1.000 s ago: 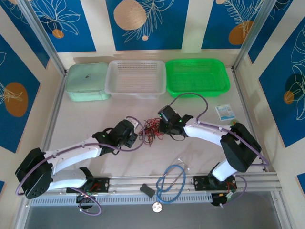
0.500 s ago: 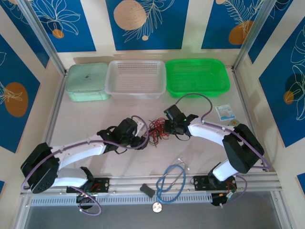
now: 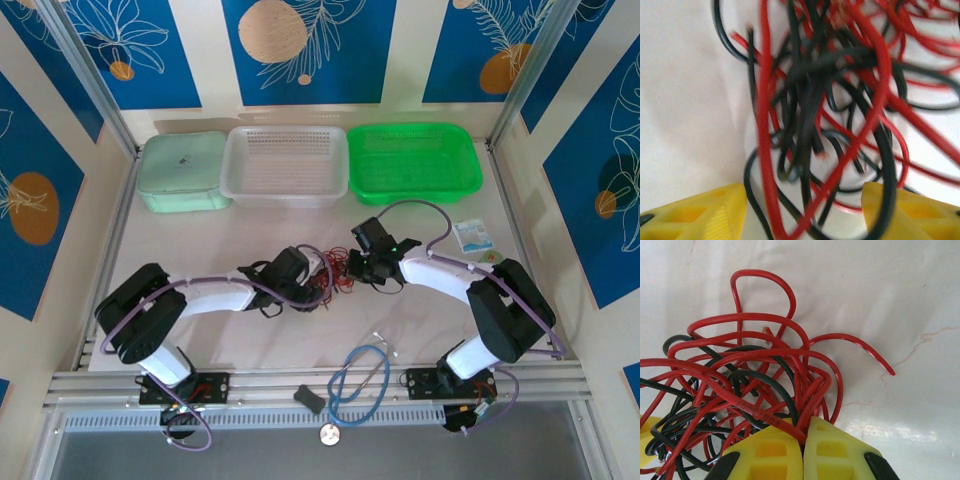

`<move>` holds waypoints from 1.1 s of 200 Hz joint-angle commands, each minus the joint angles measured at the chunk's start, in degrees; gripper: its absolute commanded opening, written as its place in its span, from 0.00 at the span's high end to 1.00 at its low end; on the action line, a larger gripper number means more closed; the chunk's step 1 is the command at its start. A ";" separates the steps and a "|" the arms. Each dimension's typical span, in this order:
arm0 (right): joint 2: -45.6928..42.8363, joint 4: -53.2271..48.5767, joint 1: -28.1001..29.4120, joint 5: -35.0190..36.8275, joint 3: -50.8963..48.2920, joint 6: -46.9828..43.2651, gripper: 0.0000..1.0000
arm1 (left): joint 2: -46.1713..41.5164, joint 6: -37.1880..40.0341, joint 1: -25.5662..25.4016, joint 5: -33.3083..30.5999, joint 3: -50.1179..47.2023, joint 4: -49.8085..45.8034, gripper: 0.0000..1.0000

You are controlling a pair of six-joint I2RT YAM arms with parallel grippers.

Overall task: Untangle the cables
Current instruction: Untie the cable from multiple cables.

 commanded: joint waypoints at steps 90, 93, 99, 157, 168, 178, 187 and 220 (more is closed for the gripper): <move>-3.05 -10.63 1.79 5.92 0.38 0.63 1.00 | -7.48 3.79 -0.19 -28.29 1.23 -4.65 1.00; -2.92 -11.38 2.05 6.83 0.66 0.49 1.00 | -8.17 3.92 -0.23 -28.93 1.16 -5.36 1.00; -2.58 -12.88 2.57 8.52 1.33 0.30 1.00 | -9.34 4.41 -0.19 -30.05 1.06 -6.64 1.00; 2.84 -23.13 8.09 20.41 6.80 1.95 1.00 | -16.85 3.03 -0.01 -38.52 -0.44 -15.67 0.97; 3.81 -24.99 8.54 22.07 7.61 2.67 1.00 | -16.88 1.35 0.24 -39.86 -0.37 -17.54 0.95; 4.24 -26.24 8.55 23.12 8.10 3.01 1.00 | -16.58 -0.41 0.56 -40.95 -0.19 -19.70 0.94; 4.26 -26.99 8.48 23.63 8.21 3.23 1.00 | -16.17 -2.32 0.92 -41.84 0.14 -21.80 0.94; 0.68 -22.53 6.56 18.61 5.61 2.53 1.00 | -15.03 -7.32 2.71 -41.94 -0.16 -25.48 0.89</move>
